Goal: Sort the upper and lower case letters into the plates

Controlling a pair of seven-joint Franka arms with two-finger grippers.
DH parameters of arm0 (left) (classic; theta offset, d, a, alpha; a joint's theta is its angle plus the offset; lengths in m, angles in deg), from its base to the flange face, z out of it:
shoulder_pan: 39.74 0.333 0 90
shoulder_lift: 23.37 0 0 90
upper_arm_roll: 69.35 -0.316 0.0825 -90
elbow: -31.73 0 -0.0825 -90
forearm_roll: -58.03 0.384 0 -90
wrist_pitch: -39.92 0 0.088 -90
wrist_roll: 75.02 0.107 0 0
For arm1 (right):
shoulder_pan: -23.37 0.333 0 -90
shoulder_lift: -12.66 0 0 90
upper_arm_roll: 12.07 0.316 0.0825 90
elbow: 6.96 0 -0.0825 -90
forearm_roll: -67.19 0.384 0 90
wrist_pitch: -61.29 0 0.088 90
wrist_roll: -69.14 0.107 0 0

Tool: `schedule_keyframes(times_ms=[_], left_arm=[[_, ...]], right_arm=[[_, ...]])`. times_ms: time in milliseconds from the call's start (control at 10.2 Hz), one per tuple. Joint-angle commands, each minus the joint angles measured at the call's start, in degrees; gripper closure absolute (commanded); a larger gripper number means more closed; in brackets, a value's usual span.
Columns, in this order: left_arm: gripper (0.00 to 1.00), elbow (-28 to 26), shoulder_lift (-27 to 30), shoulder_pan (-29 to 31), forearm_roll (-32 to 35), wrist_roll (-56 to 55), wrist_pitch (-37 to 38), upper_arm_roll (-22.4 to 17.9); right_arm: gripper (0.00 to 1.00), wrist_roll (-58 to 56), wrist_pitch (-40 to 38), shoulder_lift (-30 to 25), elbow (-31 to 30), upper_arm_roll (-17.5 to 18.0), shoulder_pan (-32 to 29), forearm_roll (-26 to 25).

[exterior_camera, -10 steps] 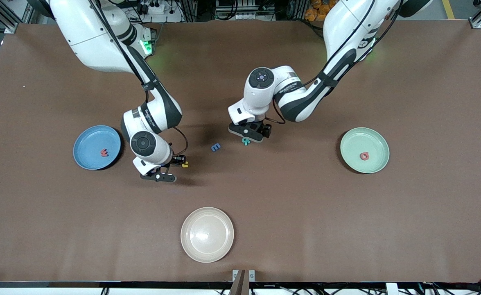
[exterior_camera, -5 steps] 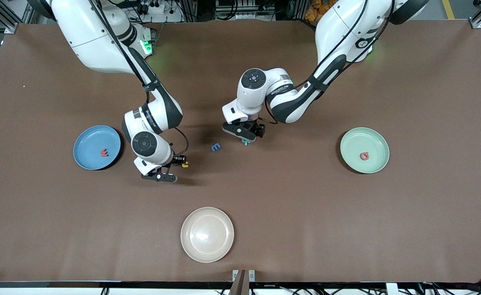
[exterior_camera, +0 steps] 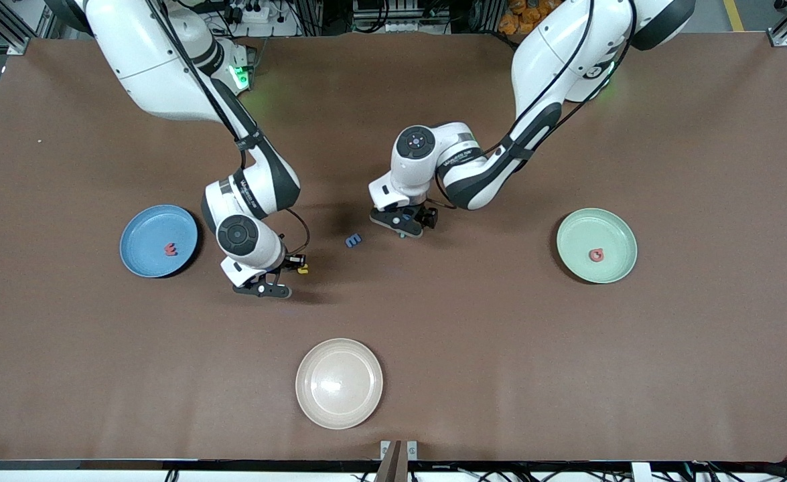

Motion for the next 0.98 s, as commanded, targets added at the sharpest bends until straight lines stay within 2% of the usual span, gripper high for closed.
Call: schedule_keyframes(times_ms=[0,489,782,879], left_arm=[[0.00,1.55,-1.25,-1.15,1.09,-2.12,-2.49,-0.86],[0.00,3.05,-2.92,-2.37,1.61,-4.49,-2.49,-1.38],[0.00,2.78,-2.84,-2.29,1.70,-4.67,-2.40,-1.38],[0.00,2.78,-2.75,-2.29,1.70,-4.67,-2.40,-1.47]], right_arm=[[0.75,0.31,0.17,0.07,-0.36,-0.37,0.19,-0.25],[0.87,-0.40,-2.01,-0.28,0.25,-0.20,-0.60,0.01],[0.87,-0.57,-2.81,-0.63,0.52,-0.02,-1.57,0.10],[0.88,-0.83,-6.03,-0.72,2.17,-0.02,-2.27,0.19]])
